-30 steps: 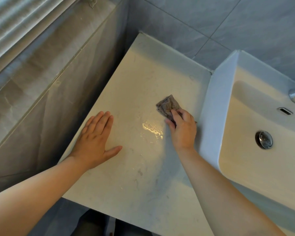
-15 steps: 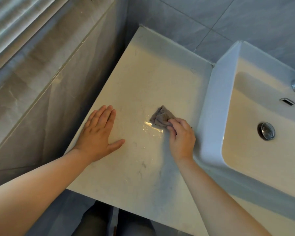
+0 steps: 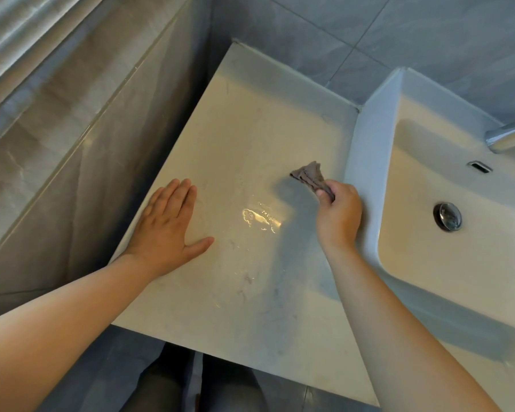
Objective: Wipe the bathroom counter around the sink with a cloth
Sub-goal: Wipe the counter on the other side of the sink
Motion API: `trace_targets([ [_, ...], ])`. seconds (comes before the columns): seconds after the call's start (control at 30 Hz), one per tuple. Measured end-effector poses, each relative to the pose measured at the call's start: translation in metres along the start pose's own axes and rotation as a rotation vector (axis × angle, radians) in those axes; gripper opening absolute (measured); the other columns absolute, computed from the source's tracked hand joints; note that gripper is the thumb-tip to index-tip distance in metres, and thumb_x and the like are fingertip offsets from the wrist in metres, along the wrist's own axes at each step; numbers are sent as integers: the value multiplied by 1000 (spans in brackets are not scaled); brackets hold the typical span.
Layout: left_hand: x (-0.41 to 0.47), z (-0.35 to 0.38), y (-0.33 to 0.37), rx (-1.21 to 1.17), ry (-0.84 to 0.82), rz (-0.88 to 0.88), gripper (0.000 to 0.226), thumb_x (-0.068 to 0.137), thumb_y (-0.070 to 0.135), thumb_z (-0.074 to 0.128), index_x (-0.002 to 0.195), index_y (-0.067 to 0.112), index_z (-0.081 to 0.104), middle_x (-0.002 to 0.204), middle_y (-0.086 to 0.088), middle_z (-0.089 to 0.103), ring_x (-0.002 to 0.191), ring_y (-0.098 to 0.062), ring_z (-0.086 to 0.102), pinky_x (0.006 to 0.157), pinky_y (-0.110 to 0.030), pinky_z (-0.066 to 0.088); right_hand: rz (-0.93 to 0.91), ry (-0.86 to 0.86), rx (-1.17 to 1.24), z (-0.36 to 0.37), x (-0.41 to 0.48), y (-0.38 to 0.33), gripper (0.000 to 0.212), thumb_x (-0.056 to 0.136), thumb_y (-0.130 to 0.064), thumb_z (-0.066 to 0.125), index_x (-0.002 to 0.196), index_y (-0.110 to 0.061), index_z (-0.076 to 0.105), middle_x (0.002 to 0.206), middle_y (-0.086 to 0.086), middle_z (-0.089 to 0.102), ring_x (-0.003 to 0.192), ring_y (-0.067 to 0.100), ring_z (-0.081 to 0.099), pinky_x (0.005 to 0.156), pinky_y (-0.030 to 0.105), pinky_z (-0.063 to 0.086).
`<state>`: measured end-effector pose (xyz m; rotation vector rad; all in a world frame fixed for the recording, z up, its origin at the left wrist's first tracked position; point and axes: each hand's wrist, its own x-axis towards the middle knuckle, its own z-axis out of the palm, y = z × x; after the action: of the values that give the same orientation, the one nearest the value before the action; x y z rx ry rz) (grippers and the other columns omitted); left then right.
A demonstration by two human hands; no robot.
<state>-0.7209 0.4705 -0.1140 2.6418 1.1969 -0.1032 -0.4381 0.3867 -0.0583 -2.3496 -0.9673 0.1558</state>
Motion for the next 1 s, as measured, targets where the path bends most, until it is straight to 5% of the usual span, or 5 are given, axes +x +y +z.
trace_targets([
  [0.17, 1, 2, -3, -5, 13, 13, 99, 81, 74, 21, 151, 6, 8, 160, -11, 4, 147, -23, -4, 117, -35, -6, 111, 55, -102, 35, -12, 15, 23, 89, -3, 52, 105, -5, 68, 106, 16, 59, 94, 31, 54, 75, 20, 30],
  [0.53, 0, 1, -2, -22, 8, 12, 100, 80, 76, 19, 151, 7, 2, 160, -10, -1, 147, -22, -9, 117, -35, -8, -55, -9, 33, 26, -109, 17, 21, 88, -5, 60, 107, -7, 67, 102, 6, 57, 94, 21, 54, 85, 29, 45],
  [0.77, 0, -10, 1, -106, -1, -13, 98, 81, 74, 25, 151, 7, 11, 160, -10, 6, 147, -23, -1, 119, -35, 0, 38, -126, 255, 0, -104, -5, 19, 87, -6, 62, 105, -8, 69, 95, 2, 60, 87, -4, 53, 78, 1, 34],
  [1.0, -36, -16, 13, -165, -45, -35, 94, 80, 70, 21, 150, 6, 17, 157, -11, 17, 145, -26, 12, 117, -37, 11, 32, 27, 123, 8, -45, -4, 25, 94, -13, 54, 115, -3, 61, 112, 9, 56, 101, 19, 53, 82, 13, 32],
])
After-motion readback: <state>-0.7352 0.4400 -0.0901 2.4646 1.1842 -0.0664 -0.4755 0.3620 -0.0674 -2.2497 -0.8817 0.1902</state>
